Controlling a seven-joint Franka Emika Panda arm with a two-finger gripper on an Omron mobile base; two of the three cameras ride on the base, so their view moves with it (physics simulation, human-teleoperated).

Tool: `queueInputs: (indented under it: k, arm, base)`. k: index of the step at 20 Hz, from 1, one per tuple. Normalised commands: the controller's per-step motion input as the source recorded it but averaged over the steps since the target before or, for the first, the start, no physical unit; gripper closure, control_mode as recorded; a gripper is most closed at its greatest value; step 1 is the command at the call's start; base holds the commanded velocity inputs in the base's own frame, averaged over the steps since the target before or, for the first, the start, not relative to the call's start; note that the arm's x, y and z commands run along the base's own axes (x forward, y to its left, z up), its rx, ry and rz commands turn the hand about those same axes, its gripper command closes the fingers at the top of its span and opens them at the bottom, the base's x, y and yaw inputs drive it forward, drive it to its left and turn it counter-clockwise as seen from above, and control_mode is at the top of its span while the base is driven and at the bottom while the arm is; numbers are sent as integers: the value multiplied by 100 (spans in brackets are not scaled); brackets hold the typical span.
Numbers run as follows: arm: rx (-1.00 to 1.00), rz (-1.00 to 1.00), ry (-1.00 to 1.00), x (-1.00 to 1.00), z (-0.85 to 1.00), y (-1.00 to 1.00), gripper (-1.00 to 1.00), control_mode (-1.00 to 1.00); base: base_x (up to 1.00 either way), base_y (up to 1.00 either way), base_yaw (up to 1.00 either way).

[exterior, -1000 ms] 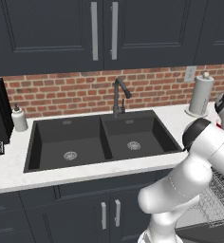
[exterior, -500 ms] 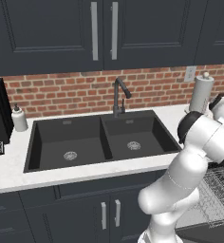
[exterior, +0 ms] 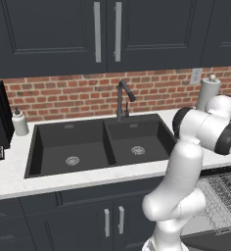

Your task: Pick up the cup and bowl from the counter, place them in the dishwasher, and close the dishwasher door.

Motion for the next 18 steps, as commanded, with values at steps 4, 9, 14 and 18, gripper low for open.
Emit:
queueInputs:
  k: [4,9,14,18]
  arm:
    - [0,0,0,15,-16,-27,-100,-100]
    - [0,0,0,13,-14,-24,-100,-100]
    - [0,0,0,16,-11,-18,-100,-100]
    - [0,0,0,21,-10,-16,-100,-100]
  base:
    - [0,0,0]
    - [0,0,0]
    - [0,0,0]
    - [0,0,0]
